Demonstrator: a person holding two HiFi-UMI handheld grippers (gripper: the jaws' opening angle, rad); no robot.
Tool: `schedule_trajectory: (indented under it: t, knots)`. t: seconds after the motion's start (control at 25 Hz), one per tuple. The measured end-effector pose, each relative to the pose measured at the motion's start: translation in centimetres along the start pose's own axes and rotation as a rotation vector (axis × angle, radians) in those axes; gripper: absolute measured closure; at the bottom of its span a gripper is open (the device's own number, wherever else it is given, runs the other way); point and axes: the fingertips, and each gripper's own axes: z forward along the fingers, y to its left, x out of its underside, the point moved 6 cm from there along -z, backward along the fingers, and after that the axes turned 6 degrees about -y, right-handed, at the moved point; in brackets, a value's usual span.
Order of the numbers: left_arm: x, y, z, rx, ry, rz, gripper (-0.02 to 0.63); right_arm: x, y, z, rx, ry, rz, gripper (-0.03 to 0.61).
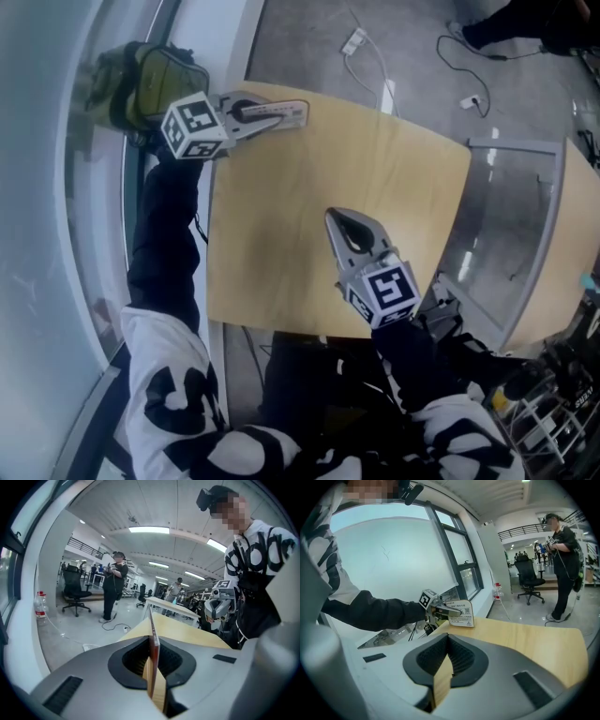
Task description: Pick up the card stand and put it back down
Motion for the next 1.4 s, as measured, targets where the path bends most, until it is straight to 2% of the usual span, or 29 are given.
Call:
schedule_trajectory:
  t: [0.12, 0.24, 0.48, 0.68, 0.8, 1.04, 1.4]
  knots:
    - [0.2, -0.4, 1.6, 0.06, 0.005, -0.001, 0.595, 0.3, -0.1, -0.1, 0.004, -0.003, 0.02, 0.566]
    - [0.4, -0.6, 2.5, 0.083, 0.012, 0.015, 0.595, 0.3, 0.0, 0.0, 0.008, -0.015, 0.043, 0.566]
    - [0.0, -0.4, 2.3, 0.057, -0.05, -0.035, 0.592, 0.6, 0.3, -0.2, 0.0, -0.023, 0.04, 0.566]
    - [-1.1, -0.8, 1.2, -0.008, -0.065, -0.025, 0.583, 0.2, -0.1, -1.2, 0.006, -0.03, 0.038, 0.566]
    - [-1.6, -1.0, -0.5, -0.072, -0.084, -0.032, 0.583, -0.3, -0.3, -1.9, 0.009, -0.046, 0.032, 0.566]
    - [-2.6, -2.9, -6.8, -0.272, -0.169, -0.052, 0.583, -1.3, 0.2, -4.5, 0.016, -0.069, 0.013, 0.566]
    - [-5.2, -11.5, -10.6, -0.531, -0.187, -0.036, 0.583, -3.4, 2.2, -9.8, -0.005, -0.165, -0.011, 0.566]
